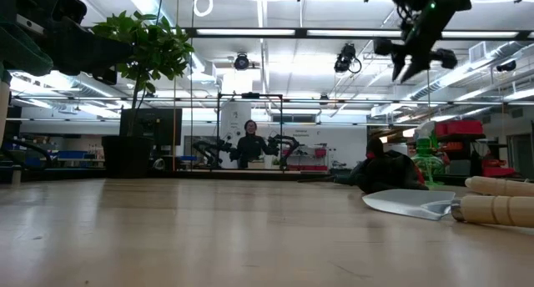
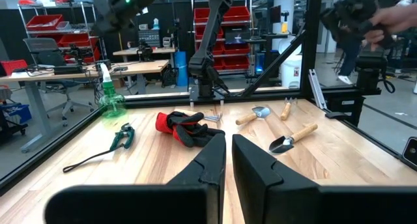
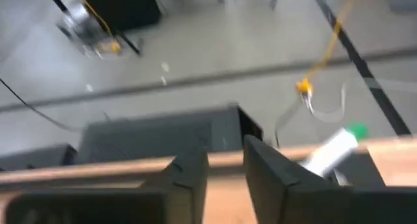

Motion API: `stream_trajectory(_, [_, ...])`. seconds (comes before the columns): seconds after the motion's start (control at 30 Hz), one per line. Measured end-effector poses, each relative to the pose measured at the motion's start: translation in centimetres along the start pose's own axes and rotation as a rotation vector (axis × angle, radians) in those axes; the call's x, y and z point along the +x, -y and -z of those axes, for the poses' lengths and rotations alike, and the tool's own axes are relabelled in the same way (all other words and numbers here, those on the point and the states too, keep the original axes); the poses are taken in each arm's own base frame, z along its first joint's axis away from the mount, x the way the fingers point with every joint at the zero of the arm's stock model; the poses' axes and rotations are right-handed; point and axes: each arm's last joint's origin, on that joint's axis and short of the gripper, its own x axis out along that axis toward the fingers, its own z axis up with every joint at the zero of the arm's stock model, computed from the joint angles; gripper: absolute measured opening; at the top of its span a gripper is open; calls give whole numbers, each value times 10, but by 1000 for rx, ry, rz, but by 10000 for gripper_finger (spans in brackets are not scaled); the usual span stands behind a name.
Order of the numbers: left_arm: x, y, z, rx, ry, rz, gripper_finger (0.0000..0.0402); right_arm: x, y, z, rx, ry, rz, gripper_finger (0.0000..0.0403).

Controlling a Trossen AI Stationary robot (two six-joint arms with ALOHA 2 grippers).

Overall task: Pick & Place Garden tools in Gardening bag
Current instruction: Put the spray bottle into the gardening bag

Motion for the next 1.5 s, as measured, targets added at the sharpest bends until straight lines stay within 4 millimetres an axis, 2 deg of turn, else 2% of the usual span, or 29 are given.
stream_trajectory(0.27, [0,0,0,0,0,0,32,23,14,9,102,-249,20,200])
stream_trajectory(0.43, [0,0,0,0,0,0,32,41,14,14,188,-426,-85,234])
stream_trajectory(0.53, [0,0,0,0,0,0,32,45,12,13,188,-451,-136,246])
stream_trajectory(0.63, [0,0,0,0,0,0,32,43,11,7,224,-424,-123,253])
stream_trajectory(0.77, [0,0,0,0,0,0,32,32,7,-13,237,-351,-92,254])
stream_trajectory(0.97, [0,0,0,0,0,0,32,22,4,-36,216,-340,37,254])
stream_trajectory(1.23, [0,0,0,0,0,0,32,21,9,-35,294,-339,203,254])
stream_trajectory(1.5, [0,0,0,0,0,0,32,20,12,-32,346,-338,267,254])
